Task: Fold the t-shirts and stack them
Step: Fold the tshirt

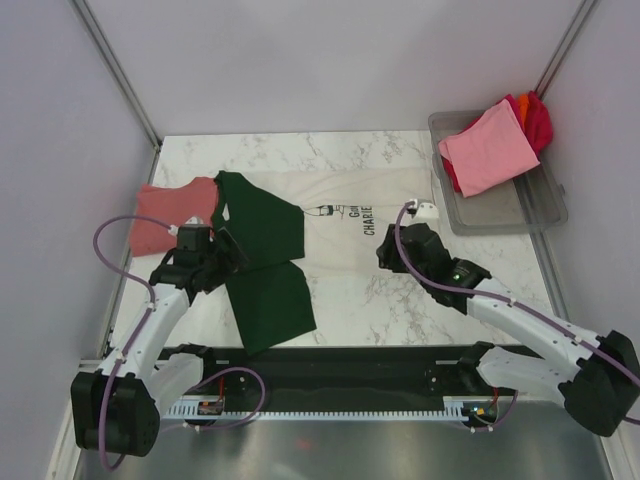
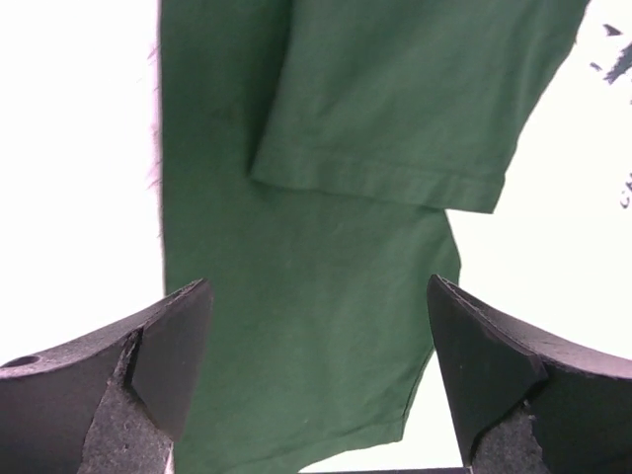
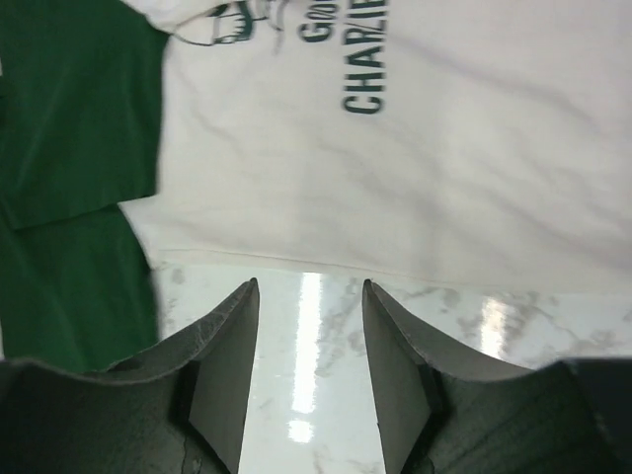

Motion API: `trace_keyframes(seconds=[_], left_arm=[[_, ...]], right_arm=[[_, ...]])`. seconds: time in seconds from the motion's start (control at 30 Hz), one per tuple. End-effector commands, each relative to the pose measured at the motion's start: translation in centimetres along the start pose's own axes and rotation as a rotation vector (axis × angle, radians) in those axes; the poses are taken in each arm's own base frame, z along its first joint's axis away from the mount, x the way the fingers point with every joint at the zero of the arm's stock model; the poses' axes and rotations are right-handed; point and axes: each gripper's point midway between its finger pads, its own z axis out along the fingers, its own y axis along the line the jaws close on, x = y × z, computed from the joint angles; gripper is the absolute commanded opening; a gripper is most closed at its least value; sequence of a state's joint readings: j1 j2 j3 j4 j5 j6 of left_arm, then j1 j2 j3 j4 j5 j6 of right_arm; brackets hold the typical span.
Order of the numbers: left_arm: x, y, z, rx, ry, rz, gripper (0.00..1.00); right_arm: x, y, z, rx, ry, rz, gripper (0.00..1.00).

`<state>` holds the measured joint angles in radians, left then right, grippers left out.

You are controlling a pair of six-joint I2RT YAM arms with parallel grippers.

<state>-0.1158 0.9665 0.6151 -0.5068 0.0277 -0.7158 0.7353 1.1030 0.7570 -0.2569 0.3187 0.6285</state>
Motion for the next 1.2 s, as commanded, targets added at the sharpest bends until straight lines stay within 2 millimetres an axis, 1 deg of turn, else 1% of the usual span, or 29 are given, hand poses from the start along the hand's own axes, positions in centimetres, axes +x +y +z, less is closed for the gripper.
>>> trace_keyframes(seconds=[0.0,0.03,0.07,0.13,0.17,0.2,0.23,0.27,0.3,0.33,0.37,0.43,0.53,0.57,0.6,0.63,0.77,0.87,0.9,0.97,1.07,1.17], left_arm=[[0.7,0.5,-0.7,-0.022,0.034,-0.029,0.94],[1.0,0.2,-0.8,-0.006,0.055,-0.029,0.93],[1.3,0.1,-0.9,-0.002,0.069,-0.029,0.92],[2.0,0.4,-1.1,-0.012,0.094,-0.059,0.89],[1.9,0.6,-1.3,-0.028,0.083,-0.078,0.88],[2.3,1.5,-1.6,-0.074,0.097,-0.097,0.88],[1.8,1.7,-1.9,-0.099,0.074,-0.106,0.88],[1.7,1.8,-2.1,-0.109,0.069,-0.128,0.89],[1.8,1.8,-2.4,-0.114,0.074,-0.132,0.89],[2.1,1.4,-2.5,-0.094,0.090,-0.136,0.89],[2.3,1.3,-2.6,-0.086,0.101,-0.145,0.89],[3.2,1.2,-2.8,-0.067,0.131,-0.159,0.89],[4.1,1.9,-3.1,-0.093,0.157,-0.161,0.87],[4.2,2.1,-3.1,-0.101,0.162,-0.161,0.86],[4.6,2.2,-3.1,-0.106,0.174,-0.162,0.86],[4.9,2.0,-3.1,-0.099,0.192,-0.169,0.86],[6.6,2.0,-2.9,-0.100,0.250,-0.183,0.86],[8.7,2.1,-2.7,-0.120,0.300,-0.173,0.86],[9.8,2.1,-2.7,-0.125,0.326,-0.145,0.86],[11.3,1.9,-2.8,-0.139,0.363,-0.121,0.86],[12.2,2.0,-2.7,-0.161,0.393,-0.116,0.86],[12.6,2.0,-2.8,-0.161,0.402,-0.124,0.86]], right_arm=[[1.3,-5.7,-1.2,0.169,0.001,-0.060,0.53],[1.1,-6.3,-1.6,0.180,-0.011,-0.051,0.52],[1.4,-7.6,-1.6,0.216,-0.011,-0.039,0.51],[1.6,-8.9,-1.6,0.254,-0.012,-0.025,0.50],[1.8,-10.2,-1.5,0.291,-0.009,-0.009,0.49],[1.9,-10.8,-1.4,0.309,-0.008,0.001,0.49],[2.2,-11.6,-1.1,0.337,0.008,0.008,0.48],[2.1,-12.3,-0.8,0.358,0.016,0.029,0.48],[2.1,-12.9,-0.6,0.376,0.024,0.039,0.48],[2.6,-13.4,-0.1,0.400,0.048,0.043,0.47],[2.4,-14.1,0.1,0.423,0.049,0.063,0.47],[2.5,-14.9,0.6,0.457,0.060,0.089,0.46],[2.4,-16.8,0.9,0.521,0.064,0.149,0.44],[2.4,-17.2,1.0,0.532,0.065,0.164,0.44],[2.7,-17.7,1.3,0.553,0.077,0.178,0.42],[2.6,-18.6,1.3,0.583,0.075,0.205,0.42],[2.8,-19.8,1.6,0.604,0.079,0.252,0.42],[2.9,-19.7,2.2,0.582,0.067,0.284,0.43],[3.1,-19.9,2.5,0.586,0.076,0.286,0.44],[2.9,-20.1,2.9,0.592,0.063,0.295,0.44],[2.9,-20.2,3.5,0.585,0.055,0.303,0.44],[3.4,-20.4,3.9,0.591,0.061,0.311,0.43]])
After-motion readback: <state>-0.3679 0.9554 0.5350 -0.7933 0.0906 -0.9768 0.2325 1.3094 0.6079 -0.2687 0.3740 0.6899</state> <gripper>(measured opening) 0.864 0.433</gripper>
